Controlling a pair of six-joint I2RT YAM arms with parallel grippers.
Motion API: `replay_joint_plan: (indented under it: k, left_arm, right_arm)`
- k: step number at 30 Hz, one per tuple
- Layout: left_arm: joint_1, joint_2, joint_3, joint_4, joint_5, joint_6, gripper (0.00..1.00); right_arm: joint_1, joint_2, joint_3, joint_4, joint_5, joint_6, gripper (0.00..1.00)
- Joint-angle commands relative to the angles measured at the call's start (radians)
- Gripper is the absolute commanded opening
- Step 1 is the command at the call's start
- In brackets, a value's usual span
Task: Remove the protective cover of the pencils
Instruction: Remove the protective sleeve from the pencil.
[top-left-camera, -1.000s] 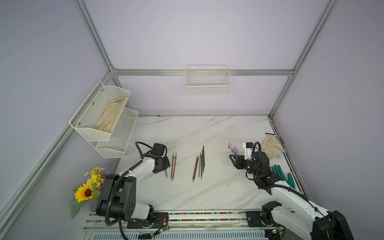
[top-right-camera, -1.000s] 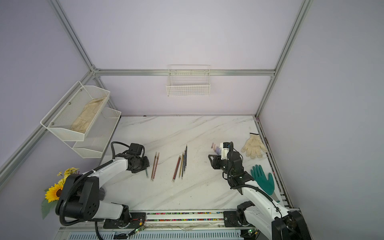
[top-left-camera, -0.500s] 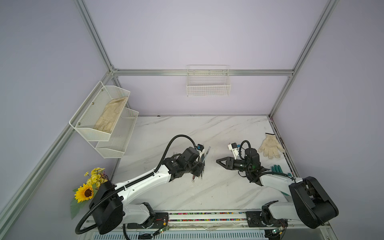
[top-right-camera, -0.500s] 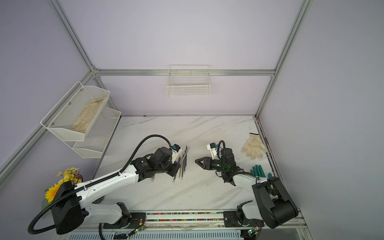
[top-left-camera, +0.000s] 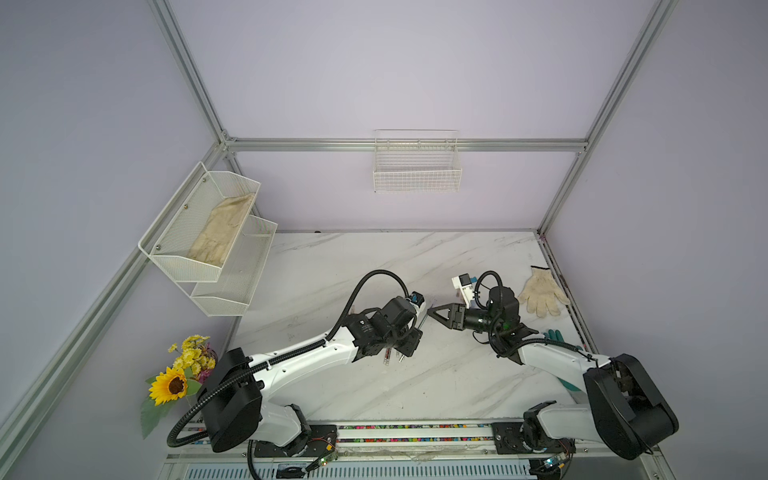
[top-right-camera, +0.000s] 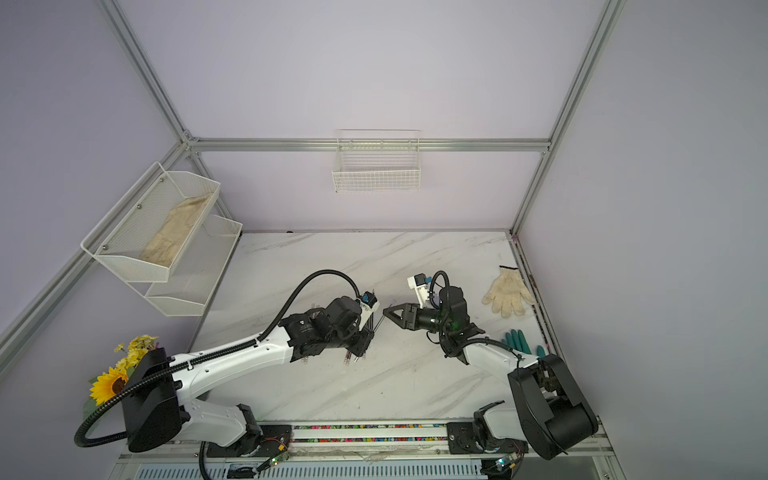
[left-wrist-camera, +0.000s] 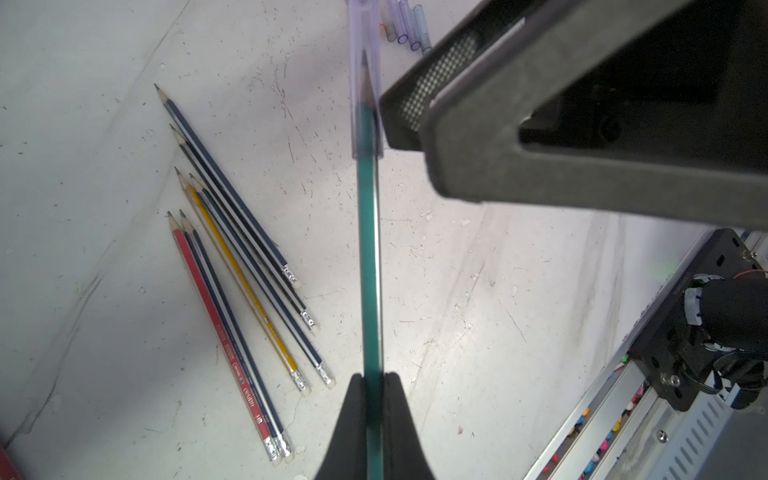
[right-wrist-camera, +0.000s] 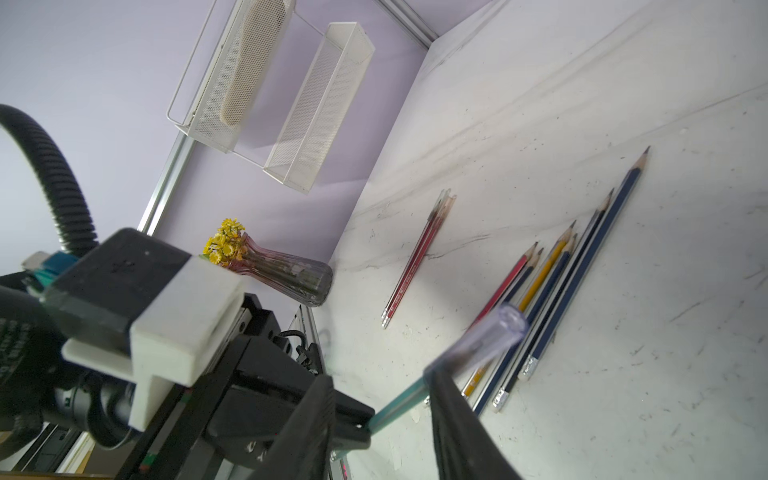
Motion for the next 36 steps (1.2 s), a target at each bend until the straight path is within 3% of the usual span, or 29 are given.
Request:
replay_joint_plan:
  k: [1,8,18,26,32,36]
  left_arm:
    - [-0.002,-0.018,0.103,-0.005,-0.031,0.024,0.0]
    - [-0.005,-0.03,0.094,0.0,-0.027,0.029,0.0]
    - [-0.004,-0.054,0.099,-0.044,-0.11,0.027,0.0]
    - [-0.006,-0.053,0.097,-0.012,-0.049,0.038,0.0]
    - [-0.01,-0.036,0.102,-0.011,-0.032,0.035,0.0]
    - [-0.011,-0.038,0.094,-0.009,-0.034,0.037,0.0]
  right_arm:
    - [0.004,-0.018,0.027,-0.013,0.023,0.002,0.42]
    - [0.004,0.001,0.036,-0.003,0.02,0.031,0.42]
    - [0.004,0.07,0.082,-0.057,0.03,0.067,0.41]
    - [0.006,0.118,0.08,0.067,-0.007,0.147,0.41]
    - [0.023,0.167,0.089,0.155,-0.039,0.208,0.34]
    - [0.025,0.175,0.078,0.19,-0.044,0.237,0.21]
